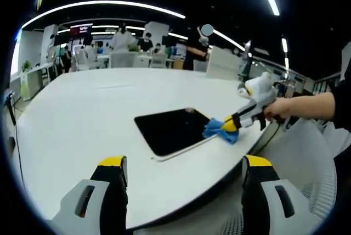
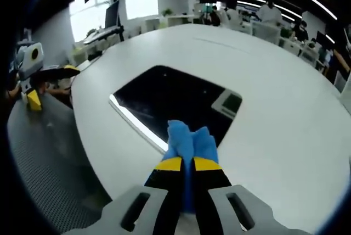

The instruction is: Wipe the mirror surface with the cleaning cloth until all visible marks leave the cleaned area.

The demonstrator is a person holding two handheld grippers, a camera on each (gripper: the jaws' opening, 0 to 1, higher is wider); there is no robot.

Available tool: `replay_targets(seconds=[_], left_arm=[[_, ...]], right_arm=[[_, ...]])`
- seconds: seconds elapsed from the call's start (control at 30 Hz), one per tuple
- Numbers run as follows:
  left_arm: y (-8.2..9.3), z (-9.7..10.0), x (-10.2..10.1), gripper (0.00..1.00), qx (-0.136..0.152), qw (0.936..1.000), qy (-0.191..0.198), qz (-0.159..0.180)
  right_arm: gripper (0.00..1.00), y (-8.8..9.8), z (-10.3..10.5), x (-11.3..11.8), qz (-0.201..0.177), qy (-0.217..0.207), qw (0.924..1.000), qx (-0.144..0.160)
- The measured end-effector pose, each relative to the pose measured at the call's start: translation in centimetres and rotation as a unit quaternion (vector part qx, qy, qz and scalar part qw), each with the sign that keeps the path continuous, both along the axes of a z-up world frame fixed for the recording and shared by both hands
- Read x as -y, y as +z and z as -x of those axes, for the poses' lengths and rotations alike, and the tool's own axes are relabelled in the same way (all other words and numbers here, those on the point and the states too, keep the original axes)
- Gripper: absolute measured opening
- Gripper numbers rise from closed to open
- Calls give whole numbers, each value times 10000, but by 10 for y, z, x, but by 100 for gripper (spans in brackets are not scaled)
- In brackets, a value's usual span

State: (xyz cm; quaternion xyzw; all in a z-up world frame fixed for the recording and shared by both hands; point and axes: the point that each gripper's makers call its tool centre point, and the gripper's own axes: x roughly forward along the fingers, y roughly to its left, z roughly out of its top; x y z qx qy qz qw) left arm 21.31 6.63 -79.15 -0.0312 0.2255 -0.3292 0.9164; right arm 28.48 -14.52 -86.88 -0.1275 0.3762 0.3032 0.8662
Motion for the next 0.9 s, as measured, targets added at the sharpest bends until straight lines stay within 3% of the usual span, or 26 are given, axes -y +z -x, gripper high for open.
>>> replay_targets(seconds=[0.3, 0.9], left_arm=[[1, 0, 0, 87, 28, 10000, -17, -9], [2, -2, -1, 88, 104, 9999, 44, 19]], right_arm=[[0, 0, -3, -1, 262, 75, 9996, 2], [0, 0, -38, -9, 113, -199, 9997, 131]])
